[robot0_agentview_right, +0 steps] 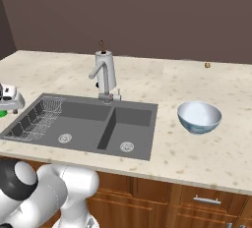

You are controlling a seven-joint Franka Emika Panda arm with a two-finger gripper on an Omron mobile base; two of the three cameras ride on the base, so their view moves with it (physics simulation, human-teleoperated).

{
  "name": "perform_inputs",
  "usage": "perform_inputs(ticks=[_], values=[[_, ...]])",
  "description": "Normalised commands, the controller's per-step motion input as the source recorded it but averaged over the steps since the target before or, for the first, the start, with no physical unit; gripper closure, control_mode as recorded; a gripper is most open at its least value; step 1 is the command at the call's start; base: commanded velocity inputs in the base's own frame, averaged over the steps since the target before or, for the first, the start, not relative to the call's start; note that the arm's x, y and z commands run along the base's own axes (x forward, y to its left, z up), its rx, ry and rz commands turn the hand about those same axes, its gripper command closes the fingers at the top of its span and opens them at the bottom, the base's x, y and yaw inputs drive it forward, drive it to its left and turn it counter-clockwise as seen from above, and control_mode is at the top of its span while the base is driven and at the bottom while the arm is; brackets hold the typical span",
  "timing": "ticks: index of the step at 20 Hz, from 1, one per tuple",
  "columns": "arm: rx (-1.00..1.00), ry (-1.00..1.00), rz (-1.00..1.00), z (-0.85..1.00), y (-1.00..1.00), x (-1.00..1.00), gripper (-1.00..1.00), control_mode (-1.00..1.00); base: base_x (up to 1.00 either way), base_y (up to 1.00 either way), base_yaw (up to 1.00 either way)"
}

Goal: Pick the mug and place it in the sink. Pick the bowl and place it in the open cabinet and then close the cabinet.

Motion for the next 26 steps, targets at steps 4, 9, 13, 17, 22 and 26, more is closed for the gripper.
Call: perform_inputs(ticks=[4,9,13,17,22,26], values=[[0.0,0.0,0.07,-0.19,0.47,0.21,-1.0,-1.0,0.0,0.0,0.0],[0.0,0.0,0.0,-0.01,0.41,0.15,-1.0,-1.0,0.0,0.0,0.0],[0.0,0.02,0.0,0.0,0.35,0.14,-1.0,-1.0,0.0,0.0,0.0],[0.0,0.01,0.0,-0.04,0.3,0.19,-1.0,-1.0,0.0,0.0,0.0],[0.0,0.0,0.0,-0.08,0.34,0.13,-1.0,-1.0,0.0,0.0,0.0],[0.0,0.0,0.0,-0.09,0.23,0.1,-1.0,-1.0,0.0,0.0,0.0]])
